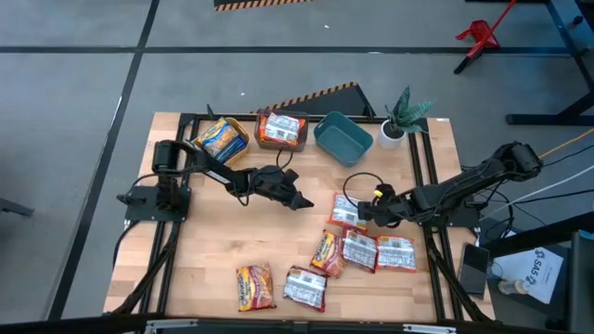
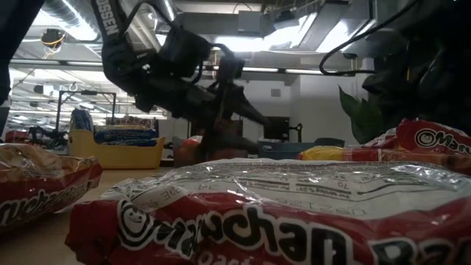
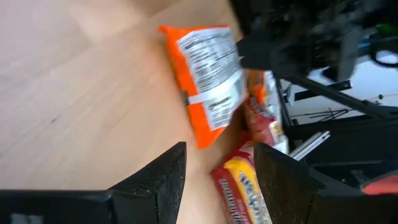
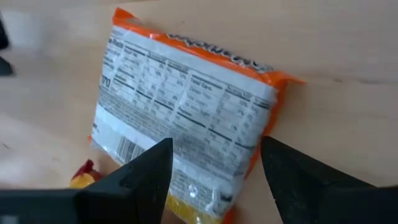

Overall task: Sort Maruchan noodles
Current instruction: Put the orange noodle pack into the black bin

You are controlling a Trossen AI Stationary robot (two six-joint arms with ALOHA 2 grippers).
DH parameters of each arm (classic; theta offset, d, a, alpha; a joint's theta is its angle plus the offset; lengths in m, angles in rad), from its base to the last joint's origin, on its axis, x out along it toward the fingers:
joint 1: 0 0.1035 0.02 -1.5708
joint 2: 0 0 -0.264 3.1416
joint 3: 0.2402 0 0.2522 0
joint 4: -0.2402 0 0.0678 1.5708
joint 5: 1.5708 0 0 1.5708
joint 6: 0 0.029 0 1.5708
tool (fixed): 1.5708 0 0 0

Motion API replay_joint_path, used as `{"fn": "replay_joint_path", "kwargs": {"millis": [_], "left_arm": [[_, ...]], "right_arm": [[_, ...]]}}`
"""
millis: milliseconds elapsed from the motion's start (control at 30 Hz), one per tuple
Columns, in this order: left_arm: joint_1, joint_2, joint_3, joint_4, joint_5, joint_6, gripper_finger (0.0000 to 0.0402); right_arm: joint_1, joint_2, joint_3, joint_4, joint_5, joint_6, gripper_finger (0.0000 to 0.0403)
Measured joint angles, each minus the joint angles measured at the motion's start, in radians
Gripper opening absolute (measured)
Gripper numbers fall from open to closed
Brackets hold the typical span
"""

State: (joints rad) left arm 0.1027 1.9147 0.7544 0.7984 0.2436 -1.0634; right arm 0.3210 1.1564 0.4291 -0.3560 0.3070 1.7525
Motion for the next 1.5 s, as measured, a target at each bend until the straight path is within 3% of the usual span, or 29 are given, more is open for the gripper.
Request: {"fn": "replay_joint_path", "kwargs": {"millis": [300,600,833,1033,1367,1500], "left_arm": [[-0.021,0.070,0.004,0.035,-0.074,-0.005,0.0181],[-0.020,0.074,0.030,0.023,-0.073,-0.032,0.0181],[-0.020,0.072,0.052,0.011,-0.110,-0.008,0.0181],[0.004,0.067,0.057,-0.037,-0.051,-0.094,0.0181],[-0.008,0.071,0.084,-0.031,0.139,-0.060,0.0181],[-0.034,0.070,0.128,-0.025,0.166,-0.021,0.0181]], "right_arm": [[-0.001,0.021,-0.019,0.047,0.037,-0.013,0.0232],[-0.055,0.186,-0.017,0.319,0.035,-0.060,0.0232],[-0.060,0.195,-0.017,0.315,0.048,-0.081,0.0232],[-0.060,0.196,0.001,0.316,0.030,-0.133,0.0232],[-0.095,0.203,0.011,0.331,0.014,-0.201,0.0232],[-0.095,0.203,0.011,0.328,0.014,-0.222,0.0232]]}}
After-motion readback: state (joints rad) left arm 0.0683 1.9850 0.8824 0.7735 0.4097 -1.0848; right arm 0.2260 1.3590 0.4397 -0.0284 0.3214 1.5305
